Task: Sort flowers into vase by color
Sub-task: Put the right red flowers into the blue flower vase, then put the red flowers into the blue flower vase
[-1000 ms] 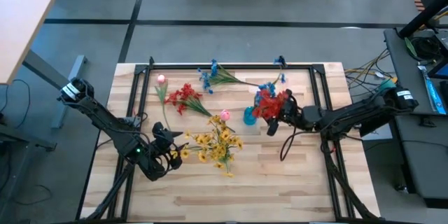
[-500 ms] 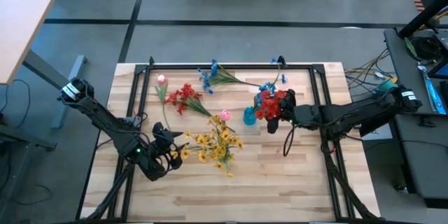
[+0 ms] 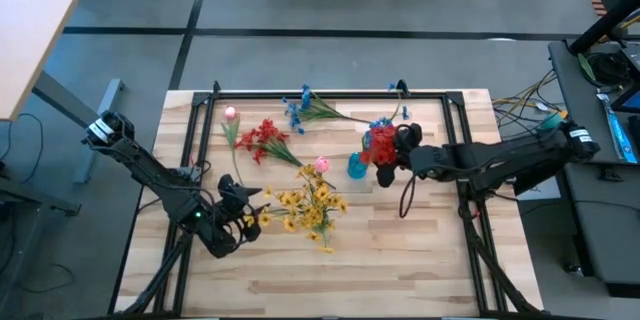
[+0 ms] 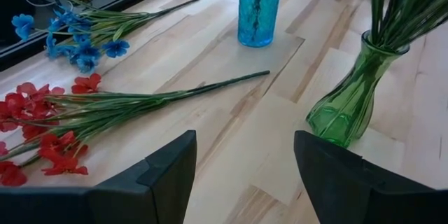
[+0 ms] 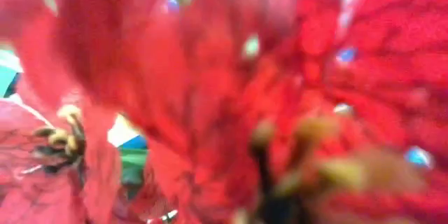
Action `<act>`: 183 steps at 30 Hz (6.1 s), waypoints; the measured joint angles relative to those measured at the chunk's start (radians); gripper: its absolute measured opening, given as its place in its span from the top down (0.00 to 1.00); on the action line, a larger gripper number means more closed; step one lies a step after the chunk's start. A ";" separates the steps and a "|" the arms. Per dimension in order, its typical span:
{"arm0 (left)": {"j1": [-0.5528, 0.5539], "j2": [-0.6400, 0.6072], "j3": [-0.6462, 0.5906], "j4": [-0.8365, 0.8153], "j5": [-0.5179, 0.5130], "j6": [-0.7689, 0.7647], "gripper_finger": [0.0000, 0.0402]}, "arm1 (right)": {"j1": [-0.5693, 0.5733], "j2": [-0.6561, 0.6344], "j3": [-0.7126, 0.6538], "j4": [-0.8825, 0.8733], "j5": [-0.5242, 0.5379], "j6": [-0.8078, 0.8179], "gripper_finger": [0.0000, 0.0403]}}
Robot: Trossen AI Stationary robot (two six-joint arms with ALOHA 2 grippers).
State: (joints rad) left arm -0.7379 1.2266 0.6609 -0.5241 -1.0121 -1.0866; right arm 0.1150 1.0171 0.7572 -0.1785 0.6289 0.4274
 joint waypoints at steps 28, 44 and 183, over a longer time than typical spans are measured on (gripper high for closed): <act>0.005 0.000 0.000 0.008 0.022 0.000 0.44 | 0.007 0.076 0.223 -0.240 -0.025 0.038 0.19; 0.005 0.000 0.000 0.006 0.021 0.004 0.44 | -0.021 0.098 0.221 -0.226 -0.024 0.033 0.47; 1.105 0.264 -0.060 0.564 1.083 1.486 0.44 | 0.055 0.112 0.760 -0.575 -0.209 -0.037 0.25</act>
State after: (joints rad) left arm 0.3668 1.4910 0.6007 0.0399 0.0710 0.3990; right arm 0.1696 1.1290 1.5169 -0.7540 0.4202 0.3906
